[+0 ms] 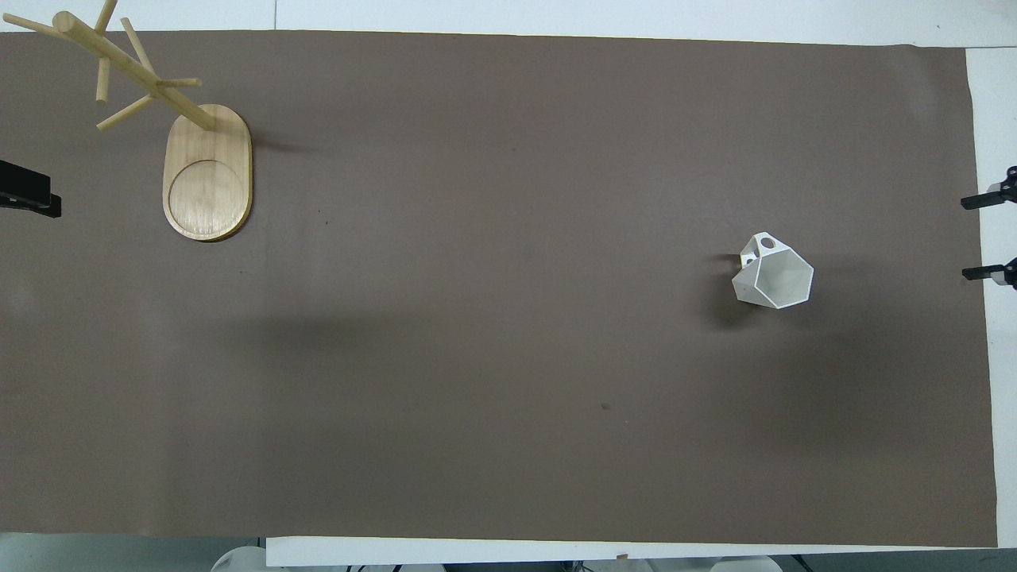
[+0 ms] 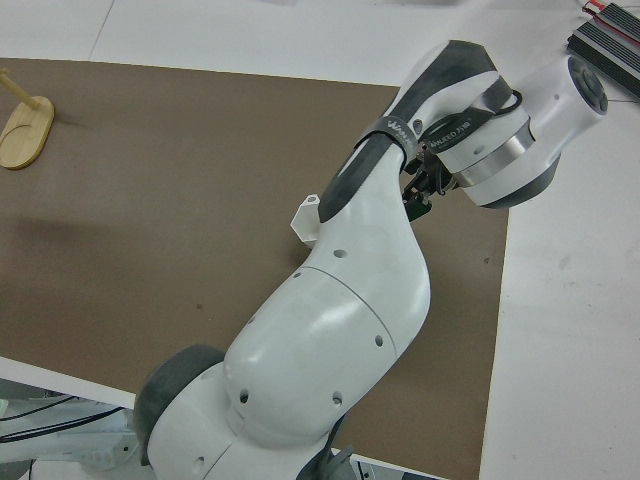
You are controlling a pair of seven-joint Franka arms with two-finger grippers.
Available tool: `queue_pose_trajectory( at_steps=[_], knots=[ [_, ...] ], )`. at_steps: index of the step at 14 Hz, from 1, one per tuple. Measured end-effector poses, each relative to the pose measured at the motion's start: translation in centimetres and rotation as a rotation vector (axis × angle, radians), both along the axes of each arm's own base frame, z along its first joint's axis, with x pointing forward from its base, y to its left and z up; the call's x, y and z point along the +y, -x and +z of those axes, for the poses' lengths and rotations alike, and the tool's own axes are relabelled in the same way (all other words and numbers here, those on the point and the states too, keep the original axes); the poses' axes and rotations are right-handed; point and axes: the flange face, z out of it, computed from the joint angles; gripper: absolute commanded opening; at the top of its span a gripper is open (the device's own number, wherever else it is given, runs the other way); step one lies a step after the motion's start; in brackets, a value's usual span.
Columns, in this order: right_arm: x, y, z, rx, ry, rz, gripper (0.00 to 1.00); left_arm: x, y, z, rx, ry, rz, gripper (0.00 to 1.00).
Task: Hang cup on rack
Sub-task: 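Move the right gripper toward the white hexagonal cup, then close the right gripper on the white cup's rim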
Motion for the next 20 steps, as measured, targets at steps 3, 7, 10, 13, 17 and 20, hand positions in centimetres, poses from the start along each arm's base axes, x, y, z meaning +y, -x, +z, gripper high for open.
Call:
queue_pose_trajectory(
  at_steps=[3, 7, 10, 13, 17, 20],
  knots=[
    [-2.8, 1.0, -9.7, -0.105, -0.268, 0.051, 1.00, 0.0, 0.0, 0.0, 0.000, 0.000, 0.000, 1.00],
    [-1.4, 2.2, -18.6, -0.180, -0.514, 0.126, 1.00, 0.0, 0.0, 0.0, 0.000, 0.000, 0.000, 1.00],
    [1.4, 2.3, -20.8, -0.224, -0.574, 0.166, 1.00, 0.0, 0.0, 0.0, 0.000, 0.000, 0.000, 1.00],
    [4.3, 1.9, -21.8, -0.254, -0.602, 0.192, 1.00, 0.0, 0.0, 0.0, 0.000, 0.000, 0.000, 1.00],
    [6.1, 2.3, -23.0, -0.269, -0.607, 0.193, 1.00, 0.0, 0.0, 0.0, 0.000, 0.000, 0.000, 1.00],
    [7.7, 2.4, -23.6, -0.284, -0.623, 0.189, 1.00, 0.0, 0.0, 0.0, 0.000, 0.000, 0.000, 1.00]
  ],
)
